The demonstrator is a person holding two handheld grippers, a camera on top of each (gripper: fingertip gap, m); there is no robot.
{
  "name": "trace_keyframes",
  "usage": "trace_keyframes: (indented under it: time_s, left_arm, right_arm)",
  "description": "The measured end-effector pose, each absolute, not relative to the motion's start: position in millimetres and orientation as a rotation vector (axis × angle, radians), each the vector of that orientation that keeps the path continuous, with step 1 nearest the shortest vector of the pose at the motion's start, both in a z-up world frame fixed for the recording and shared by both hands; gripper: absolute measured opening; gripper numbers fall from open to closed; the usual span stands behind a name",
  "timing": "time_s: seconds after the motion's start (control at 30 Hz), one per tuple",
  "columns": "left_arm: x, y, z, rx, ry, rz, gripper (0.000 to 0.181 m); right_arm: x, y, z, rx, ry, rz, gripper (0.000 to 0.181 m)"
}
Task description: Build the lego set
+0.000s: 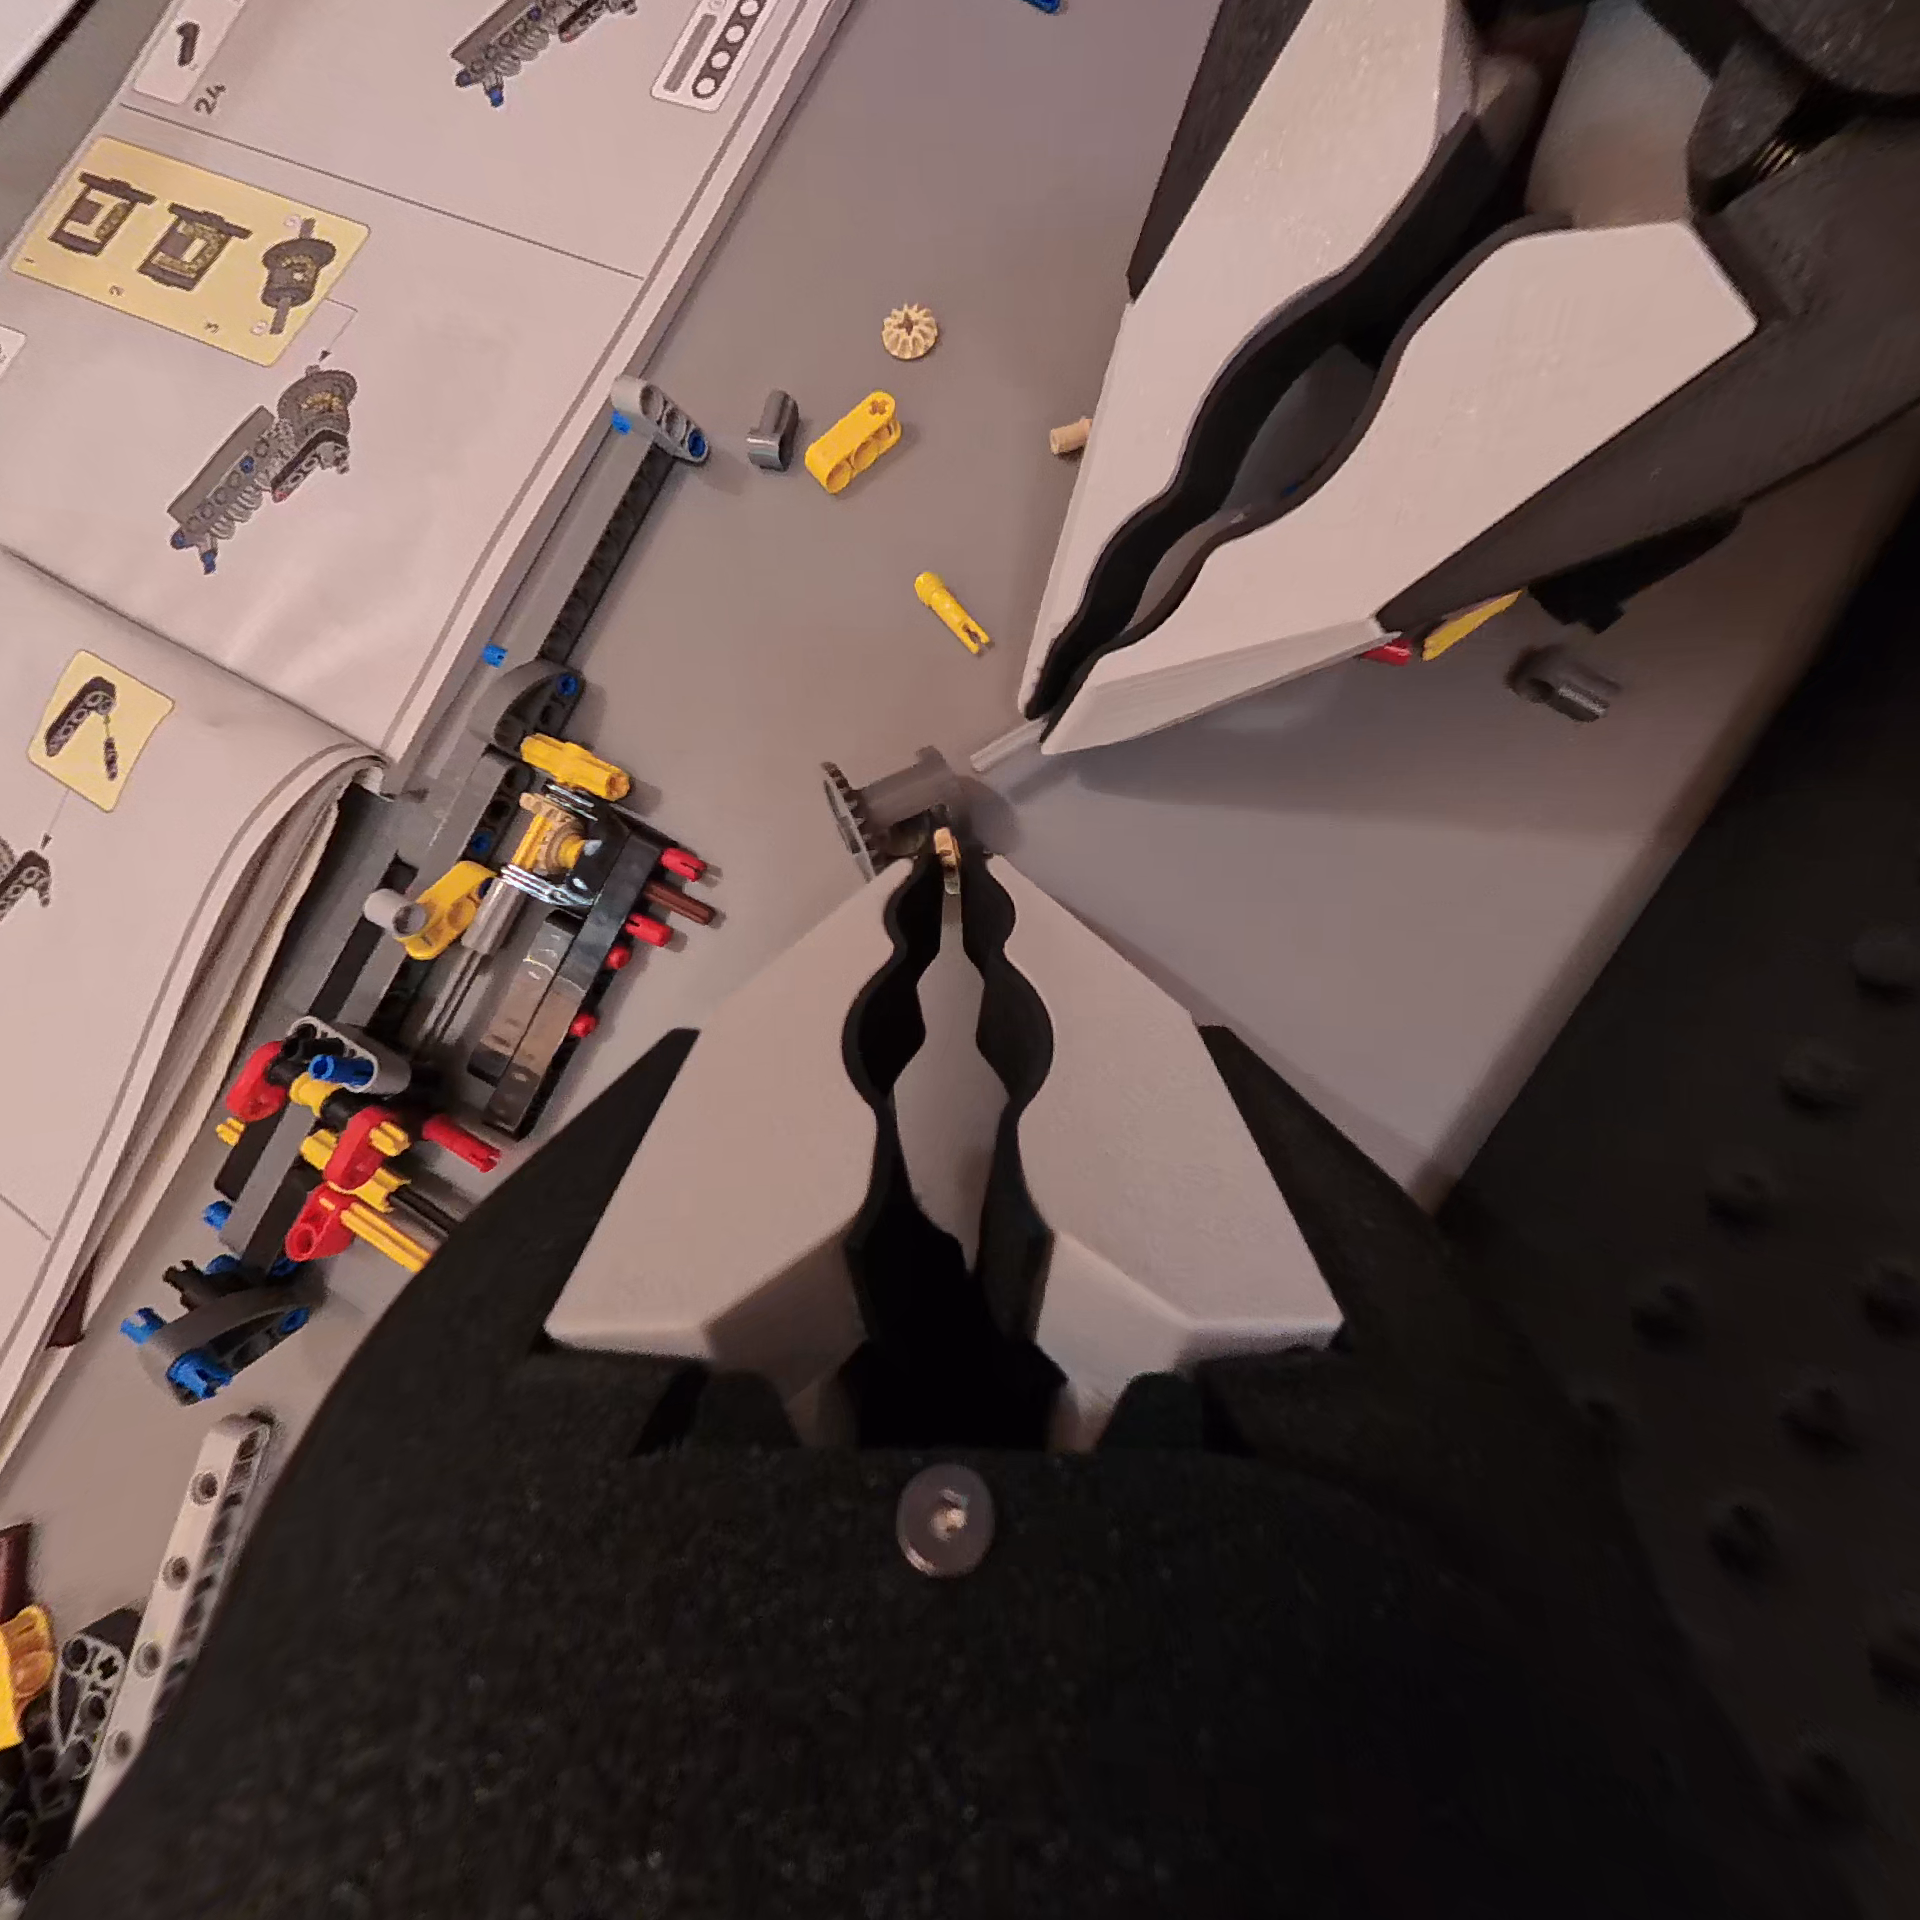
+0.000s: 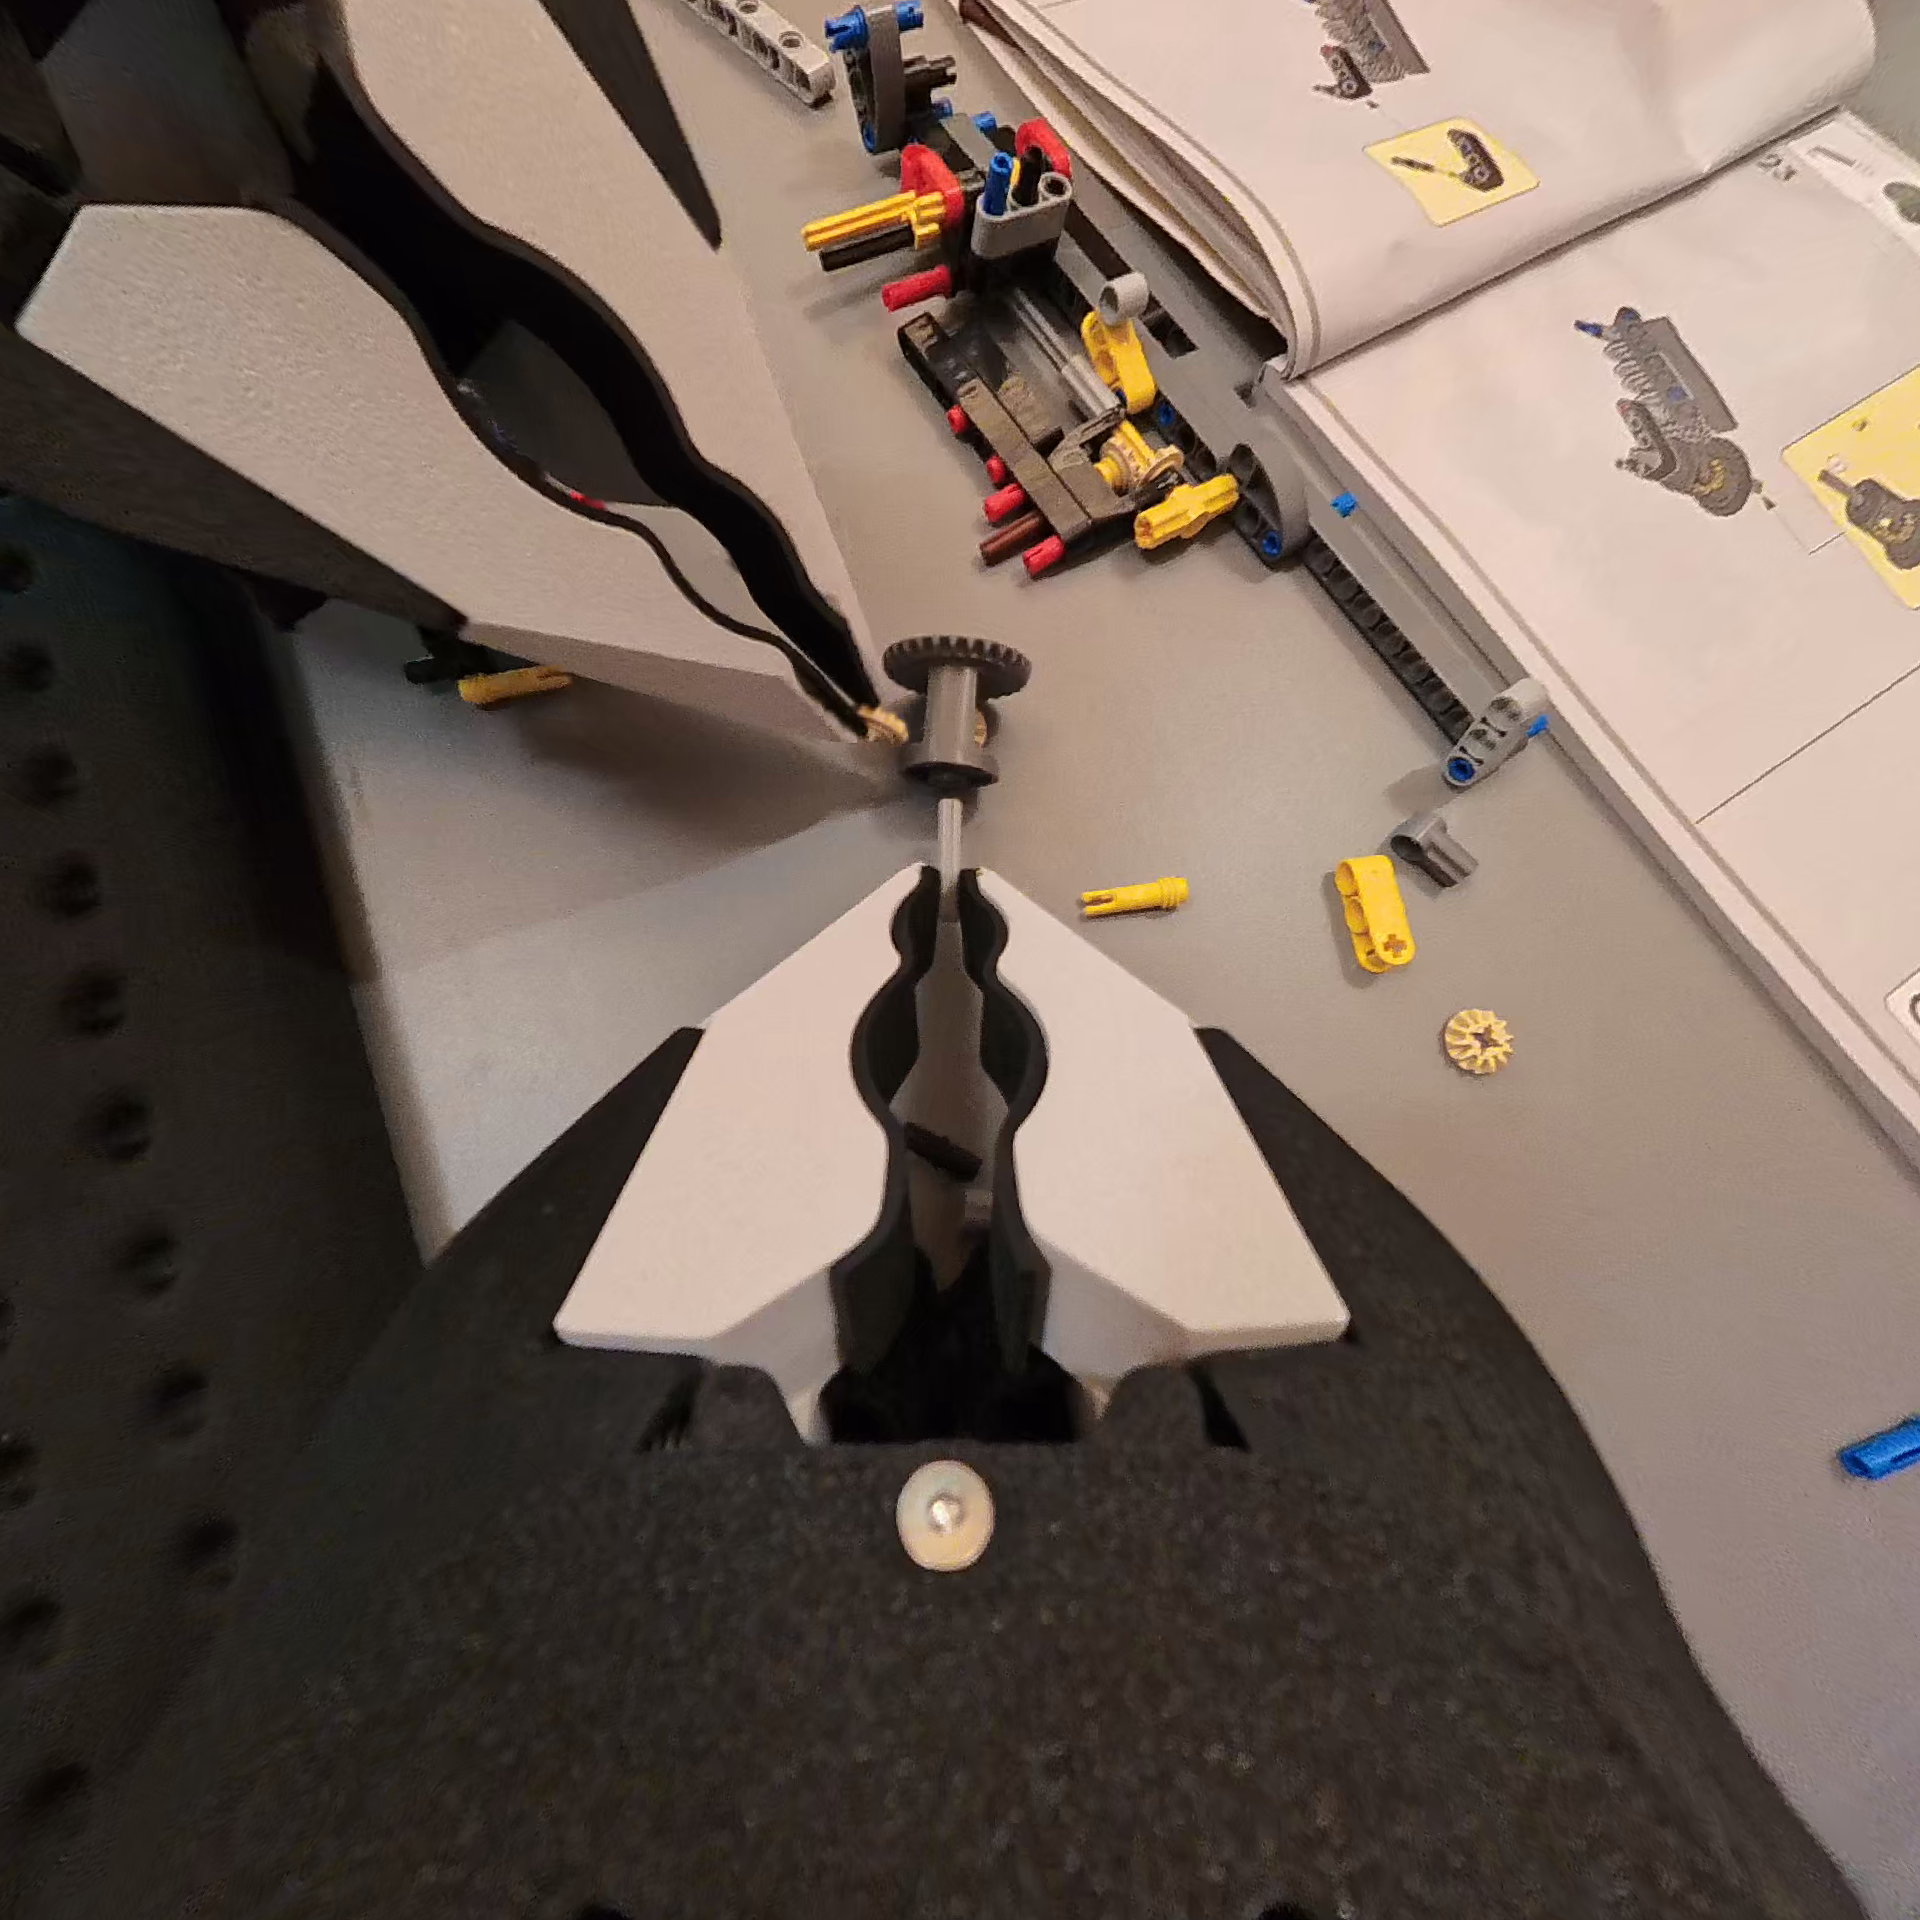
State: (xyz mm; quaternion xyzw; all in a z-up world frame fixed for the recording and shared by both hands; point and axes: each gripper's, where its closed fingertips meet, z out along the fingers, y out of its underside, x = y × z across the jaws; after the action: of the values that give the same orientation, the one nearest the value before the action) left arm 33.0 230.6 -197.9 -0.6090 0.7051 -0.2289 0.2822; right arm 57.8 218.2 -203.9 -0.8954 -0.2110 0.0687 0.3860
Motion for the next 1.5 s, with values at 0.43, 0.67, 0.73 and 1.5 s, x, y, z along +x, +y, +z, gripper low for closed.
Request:
trace_keyframes:
  time_s: [0.43, 0.67, 0.73, 1.5]
  left_arm:
    - [26, 229, -196, -1.641, 1.864, -0.707, 0.003]
    - [22, 225, -187, -1.624, 1.864, -0.718, 0.003]
    - [20, 227, -182, -1.621, 1.852, -0.713, 0.003]
    - [31, 242, -172, -1.625, 1.818, -0.808, 0.003]
  right_arm:
    - [49, 212, -204, -2.282, -0.527, 0.238, 0.003]
    - [49, 219, -205, -2.291, -0.544, 0.219, 0.003]
    - [50, 219, -205, -2.29, -0.545, 0.212, 0.003]
    - [56, 214, -202, -2.299, -0.513, 0.218, 0.003]
